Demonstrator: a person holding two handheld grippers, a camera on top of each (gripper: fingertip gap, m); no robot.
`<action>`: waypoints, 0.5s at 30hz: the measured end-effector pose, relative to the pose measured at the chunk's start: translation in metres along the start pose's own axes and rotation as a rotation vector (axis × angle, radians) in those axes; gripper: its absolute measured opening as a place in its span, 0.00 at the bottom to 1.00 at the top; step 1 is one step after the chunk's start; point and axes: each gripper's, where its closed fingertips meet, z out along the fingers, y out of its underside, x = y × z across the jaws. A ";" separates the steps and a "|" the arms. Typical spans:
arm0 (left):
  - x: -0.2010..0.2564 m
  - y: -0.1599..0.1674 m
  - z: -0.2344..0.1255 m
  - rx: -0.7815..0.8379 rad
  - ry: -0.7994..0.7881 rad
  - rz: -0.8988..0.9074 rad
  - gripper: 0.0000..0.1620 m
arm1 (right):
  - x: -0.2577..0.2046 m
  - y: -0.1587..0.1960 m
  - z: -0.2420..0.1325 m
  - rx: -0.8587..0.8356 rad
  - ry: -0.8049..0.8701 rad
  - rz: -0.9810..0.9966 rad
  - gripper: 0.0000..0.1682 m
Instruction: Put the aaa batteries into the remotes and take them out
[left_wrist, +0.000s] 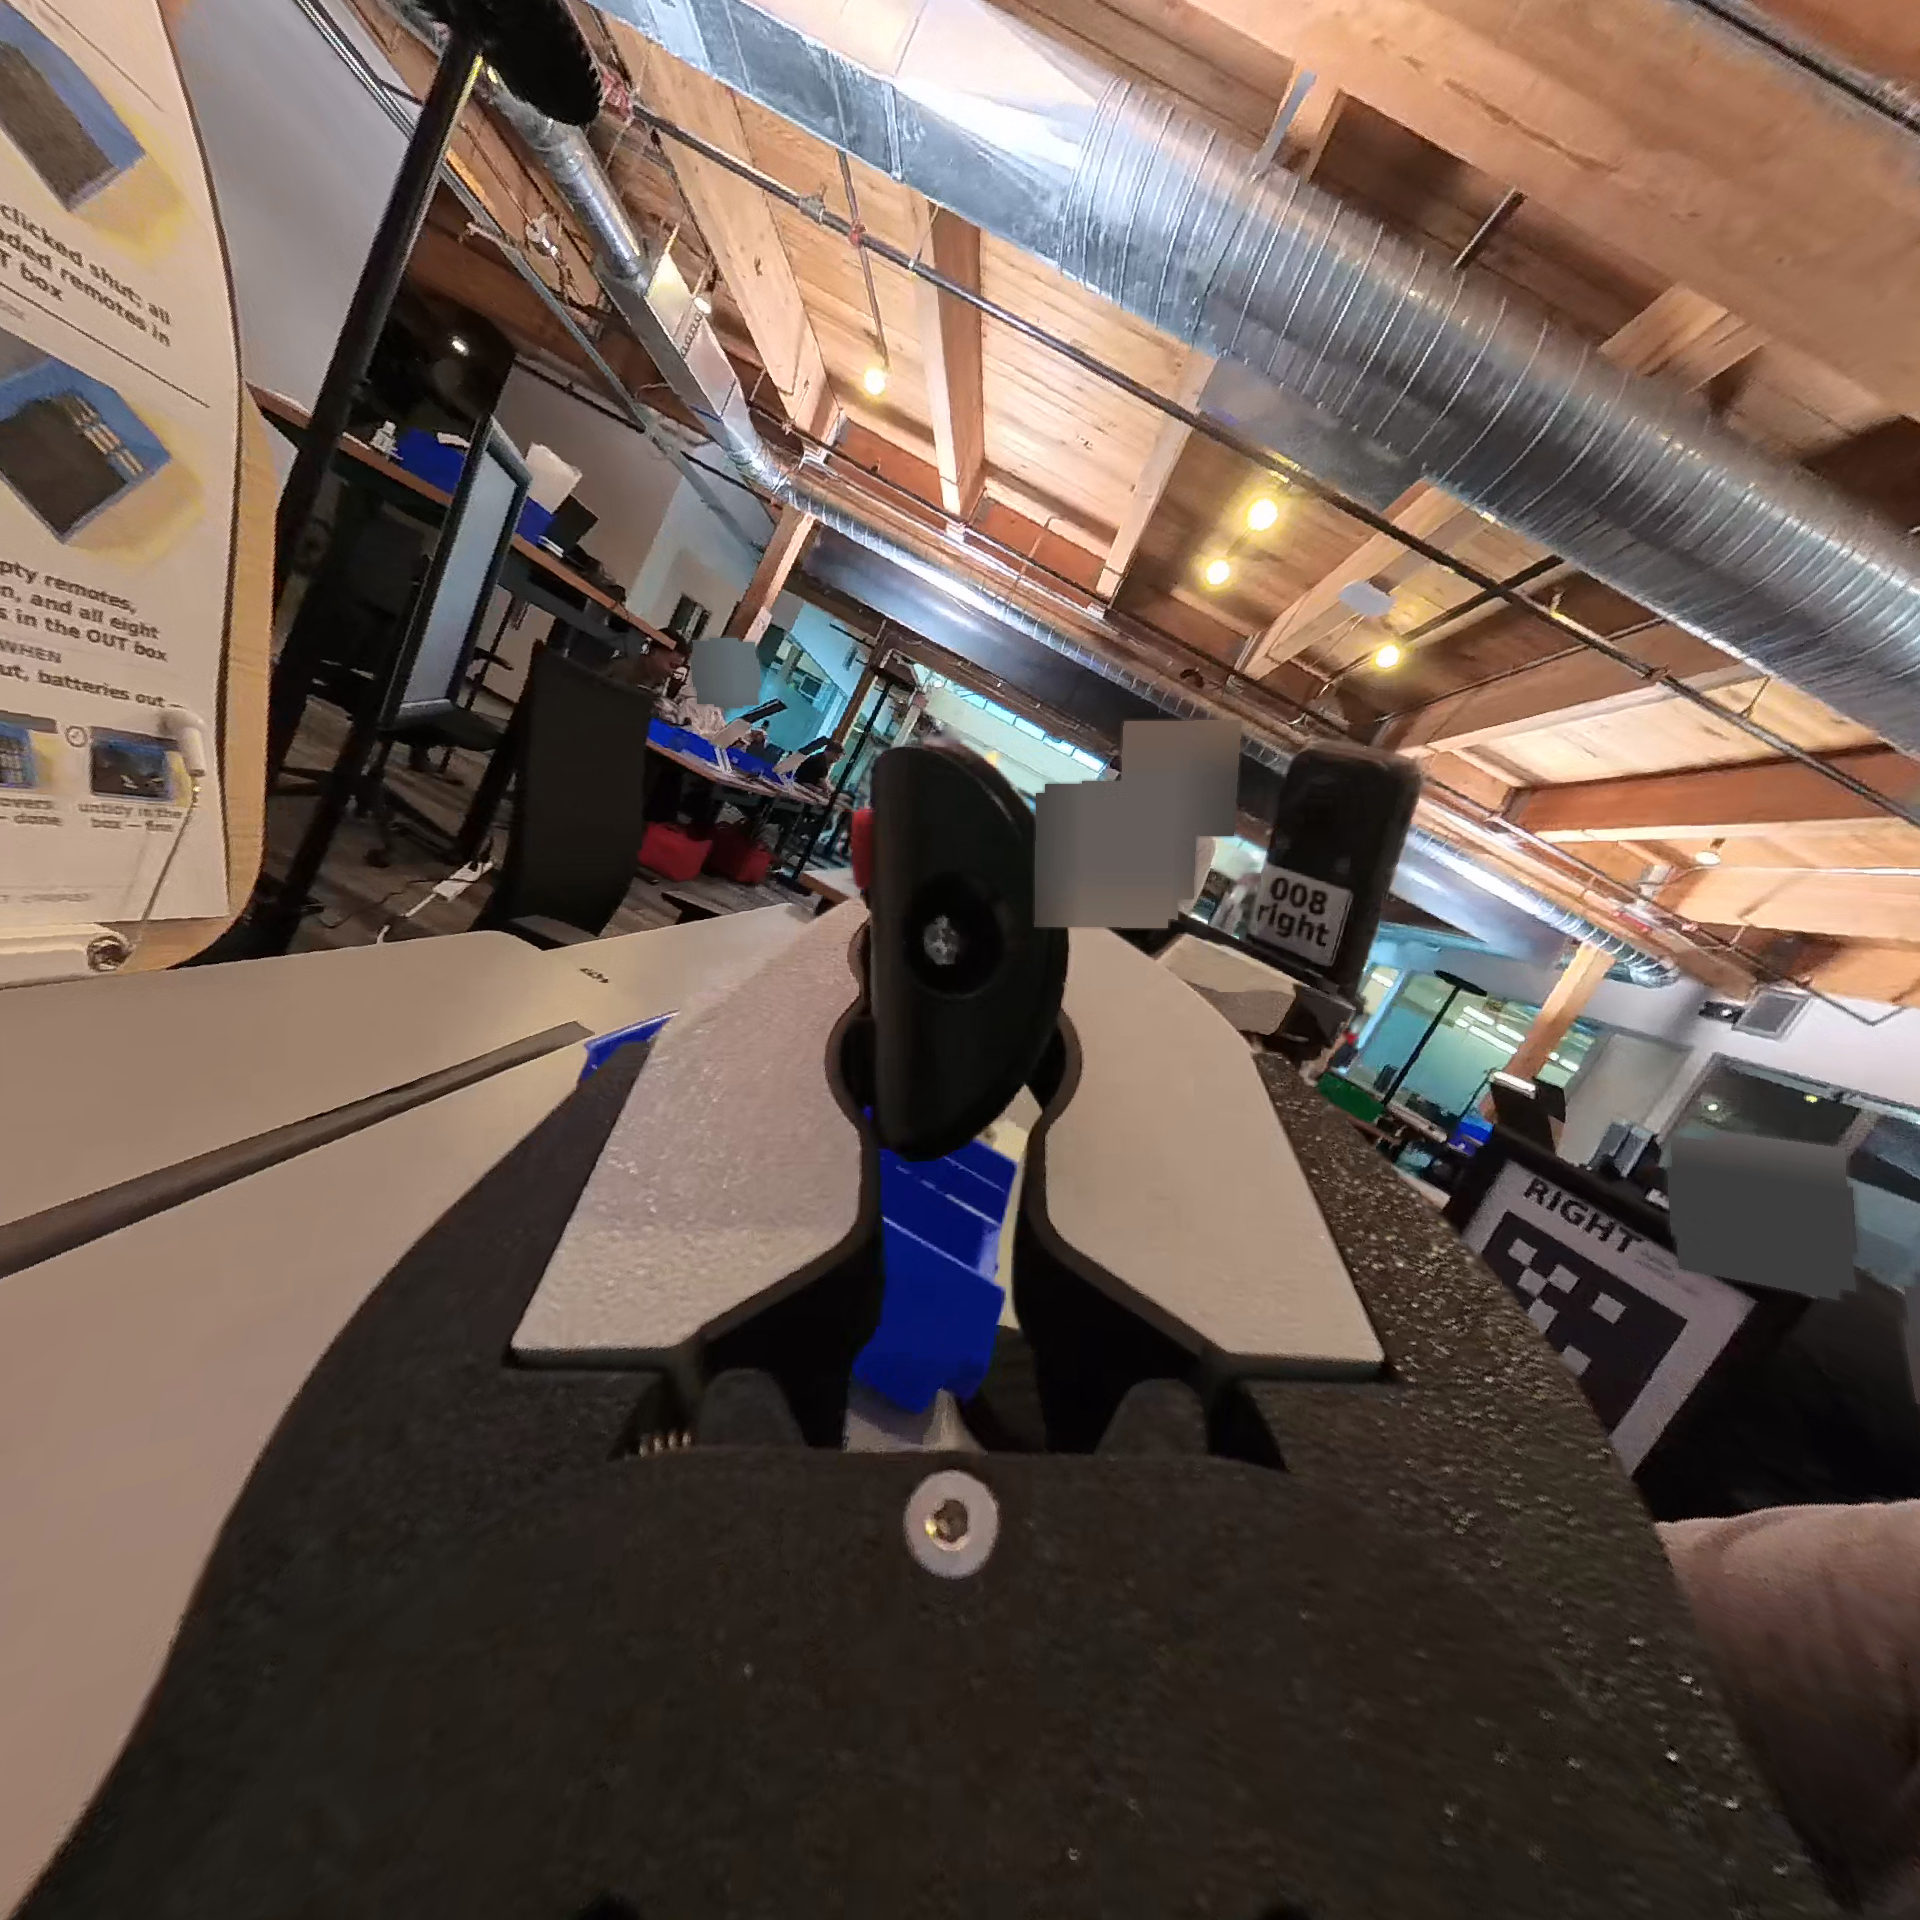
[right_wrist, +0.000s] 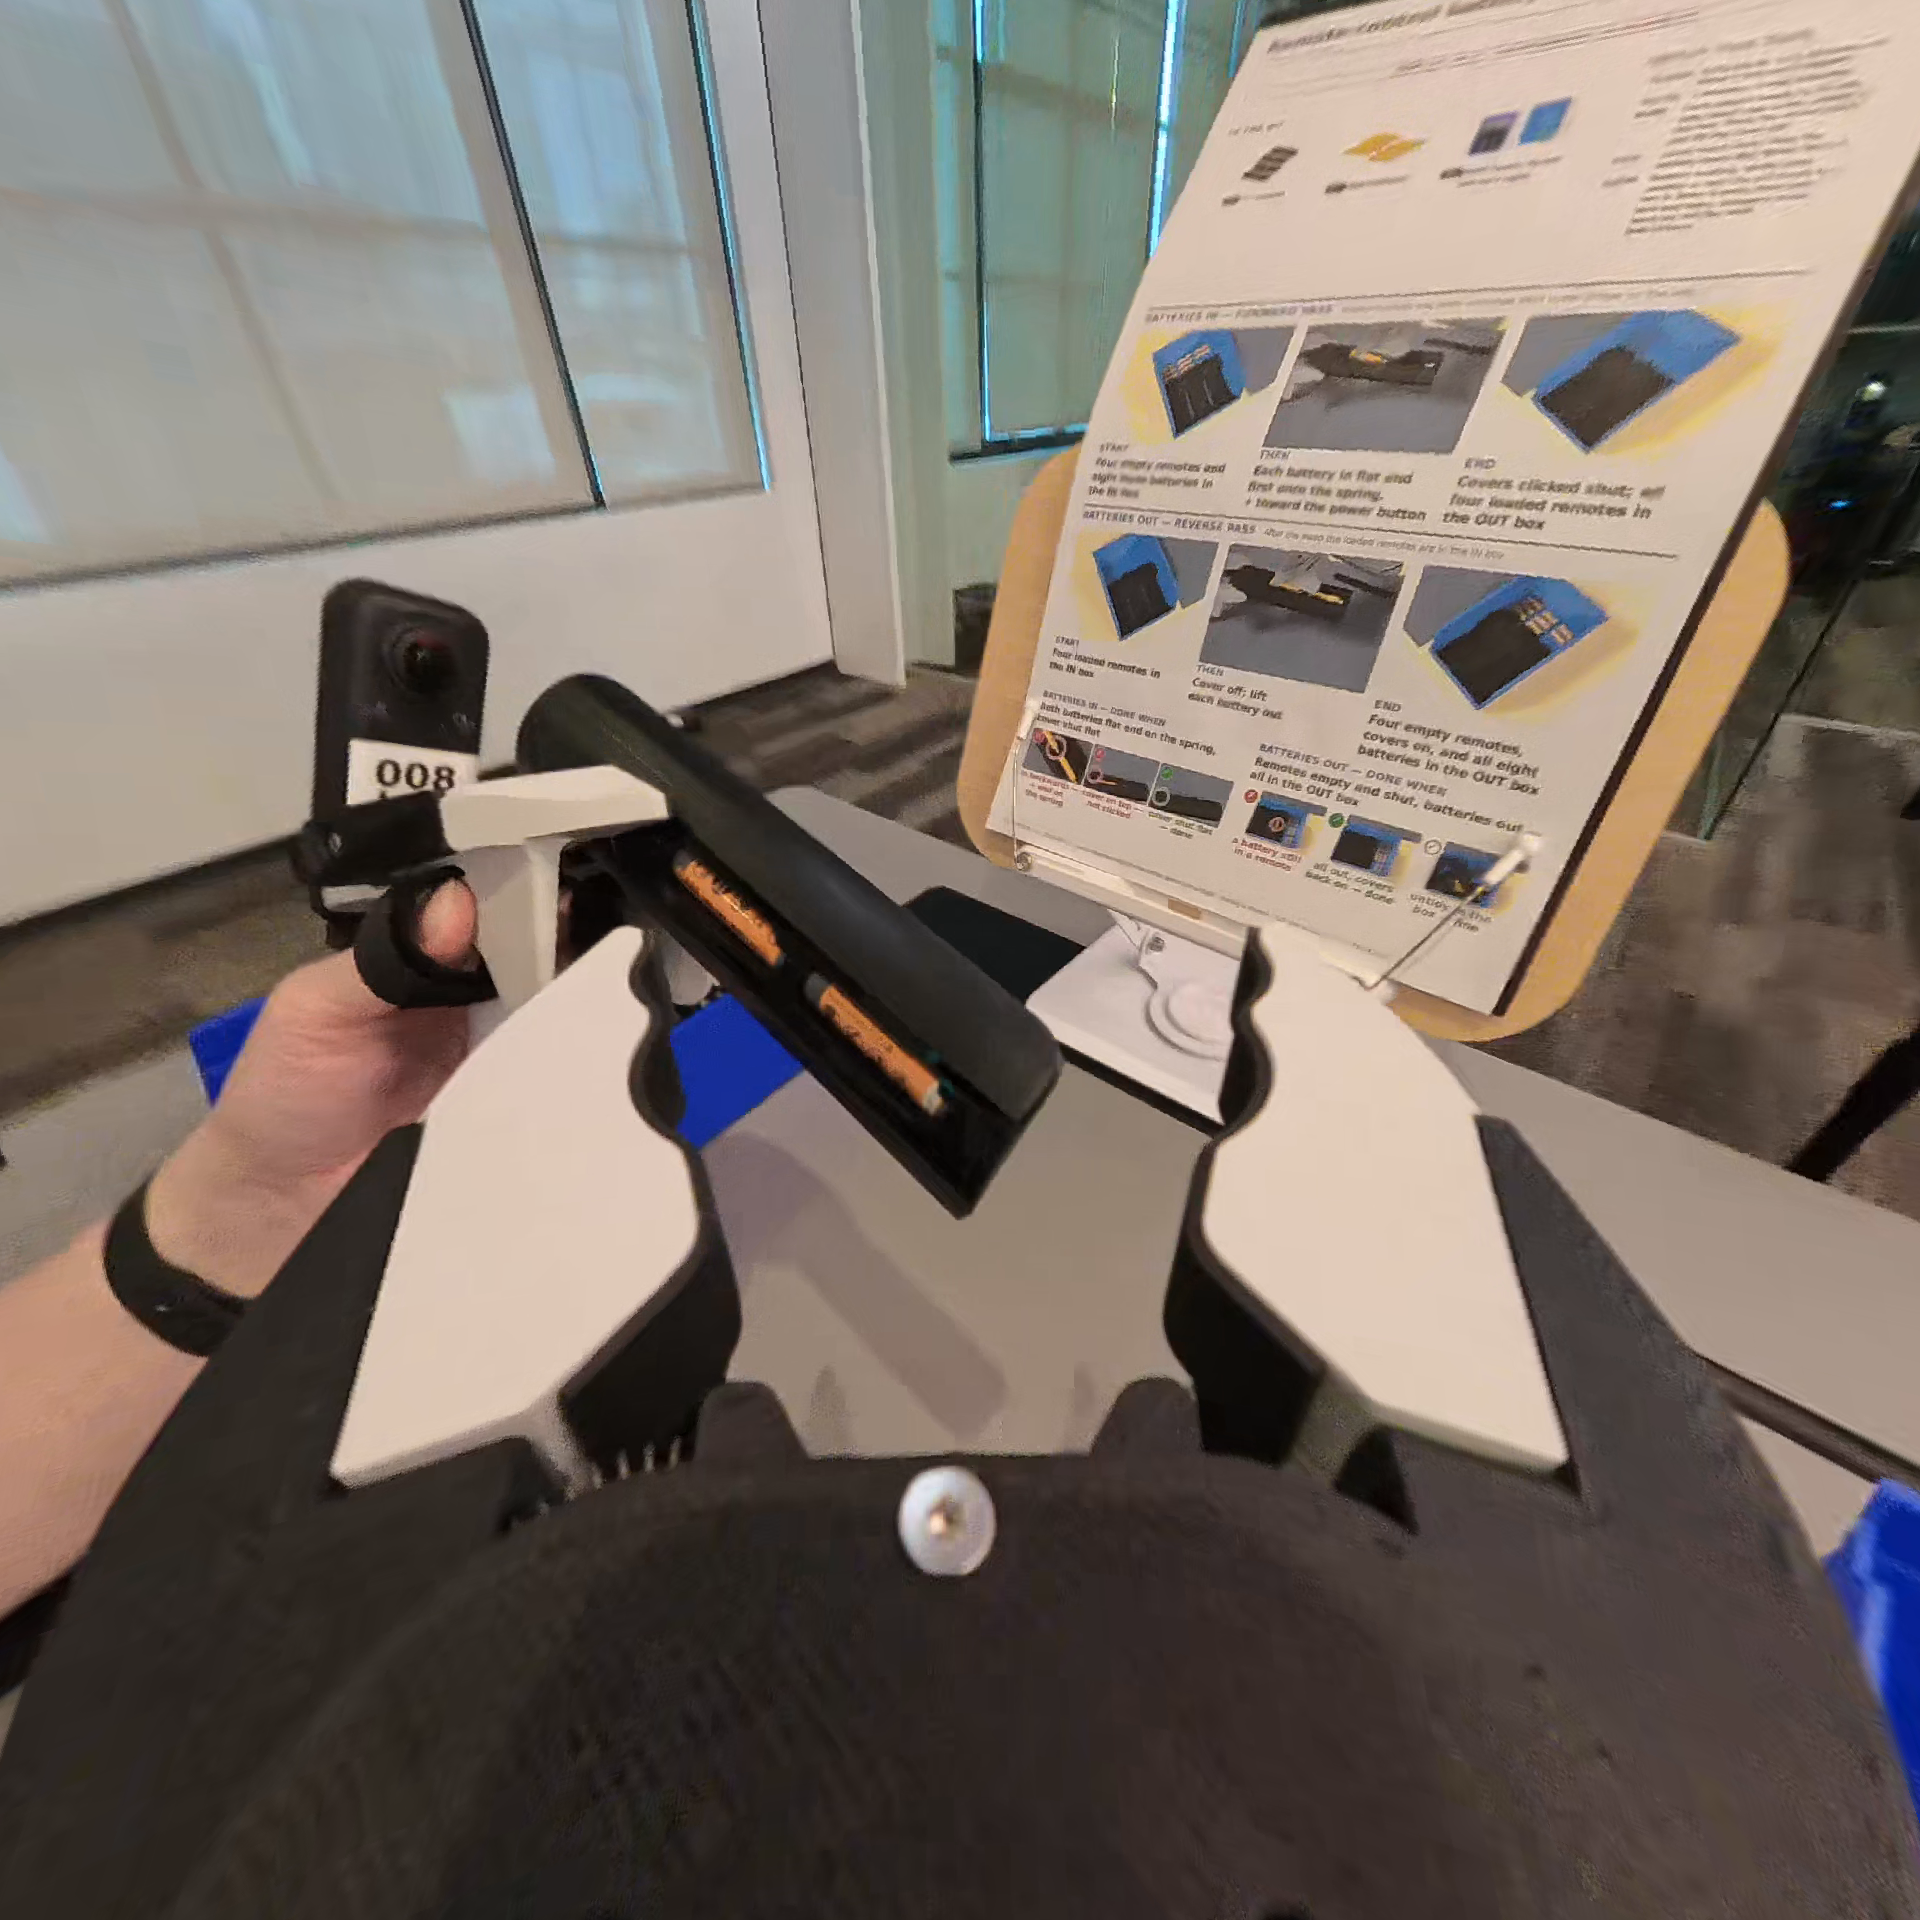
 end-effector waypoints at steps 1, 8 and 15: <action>0.000 0.000 0.000 0.003 0.006 -0.010 0.15 | -0.002 -0.002 0.002 -0.013 -0.005 -0.008 0.62; 0.000 0.003 0.002 -0.023 -0.042 0.052 0.15 | -0.002 0.002 0.017 -0.079 0.011 -0.037 0.62; 0.002 0.013 0.009 -0.051 -0.059 0.086 0.15 | -0.007 0.016 0.038 -0.166 0.041 -0.068 0.62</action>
